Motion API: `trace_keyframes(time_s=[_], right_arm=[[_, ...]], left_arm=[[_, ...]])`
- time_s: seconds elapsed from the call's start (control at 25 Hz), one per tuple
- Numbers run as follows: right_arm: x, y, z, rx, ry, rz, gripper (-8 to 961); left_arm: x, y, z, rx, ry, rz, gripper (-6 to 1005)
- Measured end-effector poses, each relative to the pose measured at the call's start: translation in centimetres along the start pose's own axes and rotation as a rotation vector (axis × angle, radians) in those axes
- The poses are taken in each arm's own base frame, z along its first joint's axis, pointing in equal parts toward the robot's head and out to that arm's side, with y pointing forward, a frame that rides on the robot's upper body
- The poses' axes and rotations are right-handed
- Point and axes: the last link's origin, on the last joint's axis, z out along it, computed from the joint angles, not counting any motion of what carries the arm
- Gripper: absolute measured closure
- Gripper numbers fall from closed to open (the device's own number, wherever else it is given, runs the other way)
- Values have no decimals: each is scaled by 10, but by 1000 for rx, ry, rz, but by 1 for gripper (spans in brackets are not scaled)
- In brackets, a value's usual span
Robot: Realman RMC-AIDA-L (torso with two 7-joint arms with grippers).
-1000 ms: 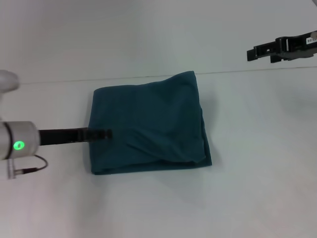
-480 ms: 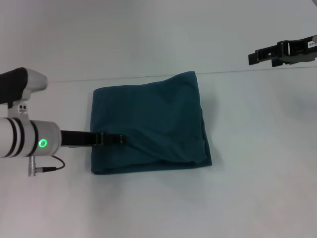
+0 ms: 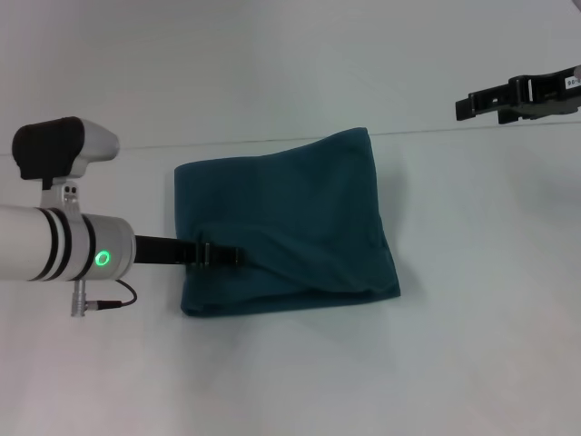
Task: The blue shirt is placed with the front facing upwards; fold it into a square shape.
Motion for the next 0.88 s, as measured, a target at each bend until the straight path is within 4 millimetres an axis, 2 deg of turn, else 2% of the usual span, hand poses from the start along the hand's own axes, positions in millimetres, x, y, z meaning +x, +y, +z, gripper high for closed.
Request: trace_keyframes(time_s=[0.28, 0.64, 0.72, 0.88], right_arm=[[1, 0, 0, -2, 5, -1, 70], [4, -1, 0, -4, 13, -4, 71], [4, 1, 0, -20, 19, -4, 71], [10, 18, 3, -135, 47, -30, 69]], left_arm=[[4, 5, 0, -4, 6, 23, 333], [6, 6, -2, -9, 11, 22, 715], [6, 7, -2, -14, 6, 24, 807], [6, 8, -4, -21, 3, 27, 888]])
